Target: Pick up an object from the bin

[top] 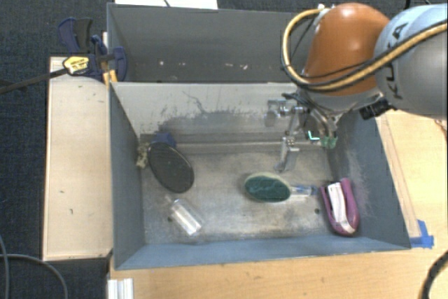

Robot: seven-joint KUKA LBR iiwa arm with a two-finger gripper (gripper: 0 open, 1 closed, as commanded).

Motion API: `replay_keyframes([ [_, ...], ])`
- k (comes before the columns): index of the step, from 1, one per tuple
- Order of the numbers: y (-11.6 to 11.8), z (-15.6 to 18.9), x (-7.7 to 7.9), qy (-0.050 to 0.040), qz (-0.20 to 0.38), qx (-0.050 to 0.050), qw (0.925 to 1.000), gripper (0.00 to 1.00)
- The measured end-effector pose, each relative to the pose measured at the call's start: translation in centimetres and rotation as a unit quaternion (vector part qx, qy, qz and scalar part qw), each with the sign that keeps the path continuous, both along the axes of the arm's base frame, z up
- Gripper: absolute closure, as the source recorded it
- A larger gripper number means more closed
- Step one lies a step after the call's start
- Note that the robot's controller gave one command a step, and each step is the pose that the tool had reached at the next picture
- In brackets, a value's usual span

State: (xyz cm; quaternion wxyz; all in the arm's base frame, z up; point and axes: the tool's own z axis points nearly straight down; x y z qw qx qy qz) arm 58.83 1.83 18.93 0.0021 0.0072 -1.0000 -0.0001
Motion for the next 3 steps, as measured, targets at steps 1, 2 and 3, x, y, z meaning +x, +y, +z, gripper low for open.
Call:
replay_keyframes([
  [1, -2.0, -11.7, -4.5, 0.0023, 0.087, 0.001, 0.9962, 0.0],
  [2, -2.0, -11.3, -4.2, -0.0023, 0.086, 0.001, 0.9963, 1.0],
  [3, -3.2, 7.0, -4.8, -0.0077, 0.065, -0.001, 0.9978, 1.0],
])
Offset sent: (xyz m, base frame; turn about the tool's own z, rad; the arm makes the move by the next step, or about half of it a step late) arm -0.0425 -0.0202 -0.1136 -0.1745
